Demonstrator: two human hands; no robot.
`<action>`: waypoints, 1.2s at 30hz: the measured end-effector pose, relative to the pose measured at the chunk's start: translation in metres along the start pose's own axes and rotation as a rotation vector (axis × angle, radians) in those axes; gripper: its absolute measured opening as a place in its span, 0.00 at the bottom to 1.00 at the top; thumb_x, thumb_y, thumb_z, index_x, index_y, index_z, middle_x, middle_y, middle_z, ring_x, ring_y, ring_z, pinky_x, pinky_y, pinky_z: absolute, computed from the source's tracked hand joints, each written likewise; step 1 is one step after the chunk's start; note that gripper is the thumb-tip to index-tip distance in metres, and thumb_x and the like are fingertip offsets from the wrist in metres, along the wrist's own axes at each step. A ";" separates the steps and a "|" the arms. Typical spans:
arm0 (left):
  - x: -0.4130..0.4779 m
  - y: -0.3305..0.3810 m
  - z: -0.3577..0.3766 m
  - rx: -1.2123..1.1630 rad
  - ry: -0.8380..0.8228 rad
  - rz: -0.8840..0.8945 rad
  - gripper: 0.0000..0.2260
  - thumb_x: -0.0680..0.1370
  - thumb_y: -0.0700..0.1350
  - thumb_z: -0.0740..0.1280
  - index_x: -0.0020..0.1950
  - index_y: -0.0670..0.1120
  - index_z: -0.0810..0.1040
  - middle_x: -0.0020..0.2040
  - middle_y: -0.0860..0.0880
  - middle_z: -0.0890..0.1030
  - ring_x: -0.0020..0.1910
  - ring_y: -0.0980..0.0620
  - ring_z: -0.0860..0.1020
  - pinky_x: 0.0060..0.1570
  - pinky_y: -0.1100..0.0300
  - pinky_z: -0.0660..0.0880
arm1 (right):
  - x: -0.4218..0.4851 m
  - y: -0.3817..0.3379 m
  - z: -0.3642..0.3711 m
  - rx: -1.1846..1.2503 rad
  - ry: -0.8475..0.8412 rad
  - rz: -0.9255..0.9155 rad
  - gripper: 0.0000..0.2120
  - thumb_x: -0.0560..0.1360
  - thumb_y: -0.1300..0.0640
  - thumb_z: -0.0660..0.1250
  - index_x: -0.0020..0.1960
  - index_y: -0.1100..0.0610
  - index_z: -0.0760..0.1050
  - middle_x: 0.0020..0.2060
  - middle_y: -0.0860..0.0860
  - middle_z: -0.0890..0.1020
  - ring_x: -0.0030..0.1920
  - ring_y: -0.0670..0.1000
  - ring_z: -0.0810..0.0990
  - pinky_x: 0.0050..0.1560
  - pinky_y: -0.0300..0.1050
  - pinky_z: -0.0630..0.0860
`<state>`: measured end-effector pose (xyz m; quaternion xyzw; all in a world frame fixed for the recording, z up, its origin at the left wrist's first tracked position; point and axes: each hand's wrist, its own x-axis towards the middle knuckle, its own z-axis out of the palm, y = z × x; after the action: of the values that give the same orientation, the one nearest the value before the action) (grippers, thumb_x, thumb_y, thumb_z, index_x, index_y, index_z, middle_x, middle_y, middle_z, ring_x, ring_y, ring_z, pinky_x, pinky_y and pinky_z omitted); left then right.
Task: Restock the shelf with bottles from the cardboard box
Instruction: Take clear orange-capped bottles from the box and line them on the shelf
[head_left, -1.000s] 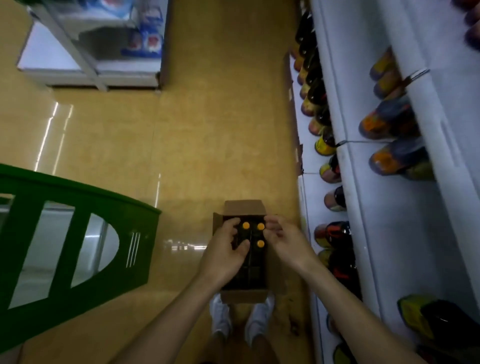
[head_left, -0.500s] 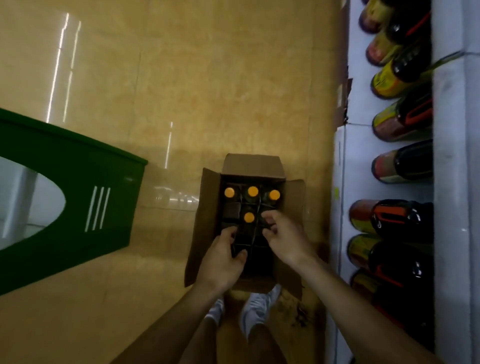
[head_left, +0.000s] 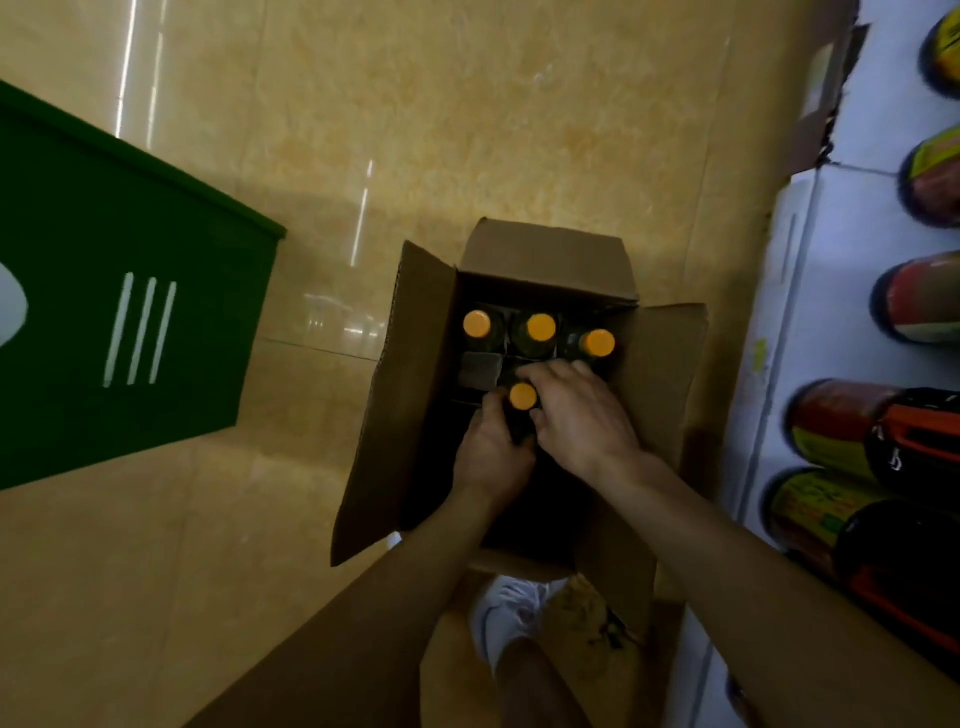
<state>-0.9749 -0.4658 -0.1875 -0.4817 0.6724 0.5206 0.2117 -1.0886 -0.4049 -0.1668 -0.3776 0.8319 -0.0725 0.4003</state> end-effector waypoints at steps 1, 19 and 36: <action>0.005 -0.004 0.002 -0.004 0.005 0.001 0.27 0.79 0.46 0.70 0.76 0.49 0.64 0.70 0.44 0.76 0.67 0.43 0.76 0.62 0.44 0.77 | 0.004 0.003 0.003 -0.005 -0.019 -0.008 0.26 0.79 0.61 0.66 0.75 0.50 0.67 0.70 0.51 0.72 0.68 0.55 0.69 0.69 0.50 0.69; 0.038 -0.029 0.020 0.020 0.046 0.046 0.29 0.81 0.48 0.69 0.80 0.56 0.62 0.72 0.43 0.72 0.70 0.43 0.73 0.65 0.48 0.74 | 0.024 0.031 0.029 0.012 0.020 -0.099 0.20 0.78 0.55 0.69 0.68 0.43 0.73 0.67 0.44 0.76 0.62 0.53 0.73 0.61 0.51 0.72; -0.061 0.061 -0.064 -0.043 0.173 0.467 0.23 0.81 0.45 0.66 0.77 0.50 0.69 0.69 0.57 0.72 0.66 0.67 0.70 0.62 0.72 0.69 | -0.082 -0.055 -0.079 0.305 0.352 -0.115 0.19 0.79 0.50 0.68 0.69 0.52 0.74 0.62 0.51 0.79 0.65 0.51 0.73 0.59 0.49 0.76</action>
<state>-0.9868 -0.4976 -0.0855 -0.3605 0.7697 0.5266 0.0170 -1.0815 -0.4017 -0.0402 -0.3410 0.8454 -0.2846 0.2966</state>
